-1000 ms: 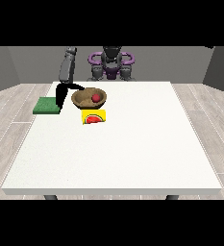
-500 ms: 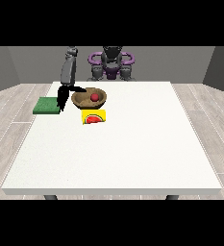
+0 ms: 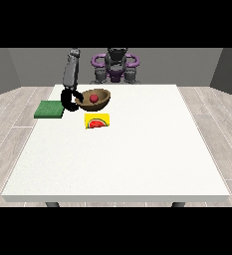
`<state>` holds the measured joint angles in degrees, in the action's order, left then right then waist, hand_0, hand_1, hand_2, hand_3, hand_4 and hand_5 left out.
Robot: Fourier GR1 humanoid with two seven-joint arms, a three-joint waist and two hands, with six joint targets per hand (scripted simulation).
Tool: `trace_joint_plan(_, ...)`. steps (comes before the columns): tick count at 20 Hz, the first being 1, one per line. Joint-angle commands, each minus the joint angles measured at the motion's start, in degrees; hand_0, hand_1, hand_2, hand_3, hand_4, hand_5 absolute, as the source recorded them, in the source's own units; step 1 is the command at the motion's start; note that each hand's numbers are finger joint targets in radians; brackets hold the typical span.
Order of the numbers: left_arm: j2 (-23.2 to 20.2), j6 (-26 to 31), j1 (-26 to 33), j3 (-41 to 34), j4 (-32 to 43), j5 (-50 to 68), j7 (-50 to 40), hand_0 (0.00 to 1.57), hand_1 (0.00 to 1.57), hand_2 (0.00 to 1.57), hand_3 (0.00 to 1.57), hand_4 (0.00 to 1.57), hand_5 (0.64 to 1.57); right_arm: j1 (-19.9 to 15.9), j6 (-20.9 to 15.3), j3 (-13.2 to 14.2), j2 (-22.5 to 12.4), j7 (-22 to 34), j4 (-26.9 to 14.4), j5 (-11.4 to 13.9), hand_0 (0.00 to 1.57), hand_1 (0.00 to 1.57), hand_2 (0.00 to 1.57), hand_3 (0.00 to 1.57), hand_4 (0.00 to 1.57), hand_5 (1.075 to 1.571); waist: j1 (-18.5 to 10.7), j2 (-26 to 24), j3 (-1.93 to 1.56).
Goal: Pick the cup and pour the ball into the bowl, then pick the bowl and place it on the pad
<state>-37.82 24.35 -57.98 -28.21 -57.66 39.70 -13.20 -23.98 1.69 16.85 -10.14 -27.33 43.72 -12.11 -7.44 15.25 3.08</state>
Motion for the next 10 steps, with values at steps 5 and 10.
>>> trace_joint_plan(5, 0.42, 0.76, 4.84, -0.43, 3.07, 0.01, 0.07, 0.00, 0.00, 0.00, 0.00, 0.00, 1.571, 0.26, -6.69, -0.30, -4.93, 15.52, -0.10, 1.83, 1.57, 1.57, 1.57, 1.50, 1.05, 1.567, 2.36, -3.56, -2.96)
trace_joint_plan(10, -2.37, 0.29, 7.15, -1.64, 7.01, -1.31, 1.45, 0.00, 0.00, 0.00, 0.00, 0.00, 1.571, -4.29, -5.46, -2.31, -9.08, 26.93, 3.41, 2.26, 1.57, 1.57, 1.57, 1.40, 1.11, 1.563, 7.30, -7.63, -3.03)
